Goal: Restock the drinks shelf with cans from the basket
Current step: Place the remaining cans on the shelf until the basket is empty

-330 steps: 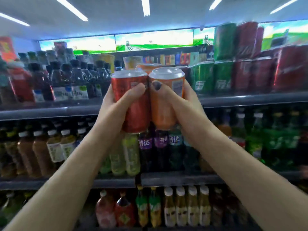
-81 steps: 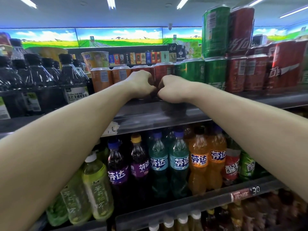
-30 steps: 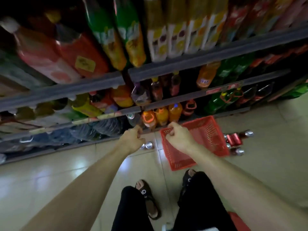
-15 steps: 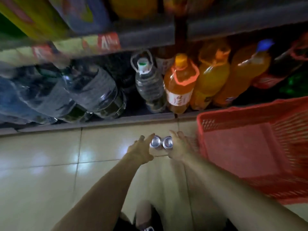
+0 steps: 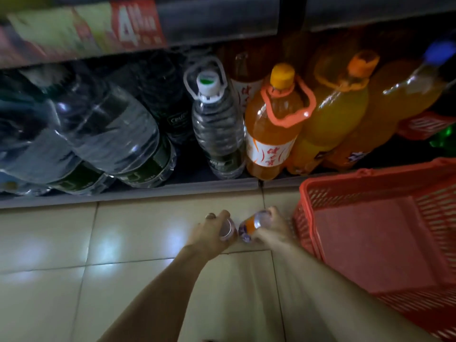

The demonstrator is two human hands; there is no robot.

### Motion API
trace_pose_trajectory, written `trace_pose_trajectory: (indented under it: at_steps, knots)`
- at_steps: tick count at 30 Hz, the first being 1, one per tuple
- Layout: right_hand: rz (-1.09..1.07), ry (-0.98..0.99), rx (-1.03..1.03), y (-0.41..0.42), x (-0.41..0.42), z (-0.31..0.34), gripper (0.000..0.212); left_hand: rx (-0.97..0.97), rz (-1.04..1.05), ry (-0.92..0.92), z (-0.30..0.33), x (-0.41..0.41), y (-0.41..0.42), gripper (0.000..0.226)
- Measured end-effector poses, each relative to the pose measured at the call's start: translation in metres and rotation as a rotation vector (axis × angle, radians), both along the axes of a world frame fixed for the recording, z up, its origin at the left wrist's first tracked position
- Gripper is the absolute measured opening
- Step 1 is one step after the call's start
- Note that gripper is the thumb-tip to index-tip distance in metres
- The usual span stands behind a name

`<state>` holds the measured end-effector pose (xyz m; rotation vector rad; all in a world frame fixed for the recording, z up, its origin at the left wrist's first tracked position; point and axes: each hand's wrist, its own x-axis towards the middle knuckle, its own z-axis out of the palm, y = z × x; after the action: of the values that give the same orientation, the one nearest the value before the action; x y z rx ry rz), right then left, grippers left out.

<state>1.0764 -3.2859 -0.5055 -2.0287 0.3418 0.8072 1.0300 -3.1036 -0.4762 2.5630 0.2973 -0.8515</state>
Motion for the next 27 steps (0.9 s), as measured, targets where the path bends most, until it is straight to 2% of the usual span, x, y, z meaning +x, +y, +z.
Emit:
trace_pose_trajectory:
  at_steps: [3, 8, 11, 15, 17, 23, 27]
  knots:
    - [-0.084, 0.033, 0.032, -0.011, 0.007, 0.055, 0.065, -0.043, 0.019, 0.01, 0.062, 0.004, 0.007, 0.068]
    - [-0.088, -0.015, 0.102, -0.017, 0.01, 0.201, 0.063, -0.068, -0.079, -0.034, 0.231, 0.019, -0.001, 0.092]
    - [0.004, -0.109, 0.116, -0.027, 0.015, 0.323, 0.057, -0.014, -0.192, -0.08, 0.349, 0.025, -0.012, 0.091]
    - [0.145, -0.161, 0.147, -0.051, 0.023, 0.51, 0.06, 0.052, -0.288, -0.15, 0.528, 0.028, -0.034, 0.057]
    - [0.22, -0.195, 0.15, -0.064, 0.029, 0.599, 0.056, 0.06, -0.31, -0.196, 0.616, 0.033, -0.041, 0.048]
    - [0.436, -0.422, 0.214, -0.104, 0.055, 0.871, 0.059, 0.169, -0.411, -0.41, 0.891, 0.046, -0.069, 0.055]
    - [0.492, -0.61, 0.328, -0.129, 0.071, 1.025, 0.062, 0.205, -0.459, -0.545, 1.049, 0.059, -0.084, 0.057]
